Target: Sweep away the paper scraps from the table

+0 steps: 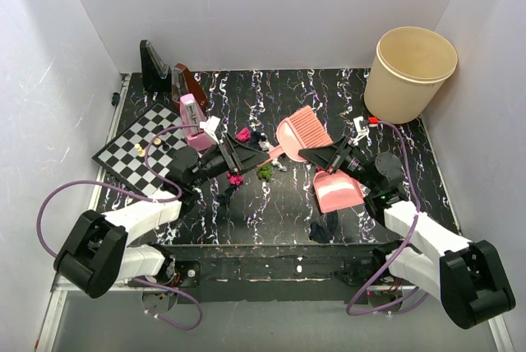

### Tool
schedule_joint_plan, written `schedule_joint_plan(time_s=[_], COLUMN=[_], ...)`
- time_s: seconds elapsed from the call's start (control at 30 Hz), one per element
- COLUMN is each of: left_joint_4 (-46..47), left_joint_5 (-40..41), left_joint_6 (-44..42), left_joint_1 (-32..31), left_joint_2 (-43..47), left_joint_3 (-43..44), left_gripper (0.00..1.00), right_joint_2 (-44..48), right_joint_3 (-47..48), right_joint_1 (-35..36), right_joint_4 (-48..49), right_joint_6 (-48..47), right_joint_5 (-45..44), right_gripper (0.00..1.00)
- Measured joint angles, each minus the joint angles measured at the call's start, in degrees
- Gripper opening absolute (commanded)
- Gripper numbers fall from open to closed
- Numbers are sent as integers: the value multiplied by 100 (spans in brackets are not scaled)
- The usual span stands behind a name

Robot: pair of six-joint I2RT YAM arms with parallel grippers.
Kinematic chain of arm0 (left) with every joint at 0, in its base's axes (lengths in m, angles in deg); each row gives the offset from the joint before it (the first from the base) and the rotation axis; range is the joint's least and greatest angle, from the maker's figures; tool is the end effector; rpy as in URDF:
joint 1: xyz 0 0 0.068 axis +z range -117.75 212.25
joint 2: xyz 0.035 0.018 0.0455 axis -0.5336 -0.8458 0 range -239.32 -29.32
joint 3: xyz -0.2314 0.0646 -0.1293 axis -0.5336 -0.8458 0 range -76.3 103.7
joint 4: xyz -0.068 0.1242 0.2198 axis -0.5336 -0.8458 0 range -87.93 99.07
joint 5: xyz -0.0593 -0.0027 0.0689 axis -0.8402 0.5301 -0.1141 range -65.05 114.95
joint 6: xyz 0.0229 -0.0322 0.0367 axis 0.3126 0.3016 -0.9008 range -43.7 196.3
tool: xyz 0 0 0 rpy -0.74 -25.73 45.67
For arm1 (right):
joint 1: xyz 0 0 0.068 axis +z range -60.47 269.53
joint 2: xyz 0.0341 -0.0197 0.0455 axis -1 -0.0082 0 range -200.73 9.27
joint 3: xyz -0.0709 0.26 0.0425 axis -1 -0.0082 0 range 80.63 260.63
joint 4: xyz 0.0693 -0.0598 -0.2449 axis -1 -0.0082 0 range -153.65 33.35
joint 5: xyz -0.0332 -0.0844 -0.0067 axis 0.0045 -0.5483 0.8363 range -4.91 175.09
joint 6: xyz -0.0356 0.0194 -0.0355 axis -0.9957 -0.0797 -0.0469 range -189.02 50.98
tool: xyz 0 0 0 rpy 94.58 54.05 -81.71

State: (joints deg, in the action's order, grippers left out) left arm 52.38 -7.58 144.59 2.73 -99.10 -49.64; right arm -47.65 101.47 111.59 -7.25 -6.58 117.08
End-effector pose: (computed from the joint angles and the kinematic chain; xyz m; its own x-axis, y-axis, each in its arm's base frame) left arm 0.2104 -0.1412 0.2380 -0.8197 -0.4360 -0.3715 0.3294 0.1719 -0.9284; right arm 0.1881 0.0966 0.2629 -0.6071 0.5653 -0.5585 -0.5578 0.1974 0.8062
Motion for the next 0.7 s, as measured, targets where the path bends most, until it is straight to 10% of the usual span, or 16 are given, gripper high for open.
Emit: schedule_joint_plan(time_s=[0.7], left_joint_4=[944], left_joint_5=[977], left_joint_6=[24], left_joint_1=[-522], left_joint_2=[105], left_joint_3=[46], left_gripper=[53], right_joint_2=[-393], right_joint_3=[-17], right_joint_1=[402], right_joint_4=[1121], right_joint_6=[592], right_joint_5=[-911], right_gripper=[1])
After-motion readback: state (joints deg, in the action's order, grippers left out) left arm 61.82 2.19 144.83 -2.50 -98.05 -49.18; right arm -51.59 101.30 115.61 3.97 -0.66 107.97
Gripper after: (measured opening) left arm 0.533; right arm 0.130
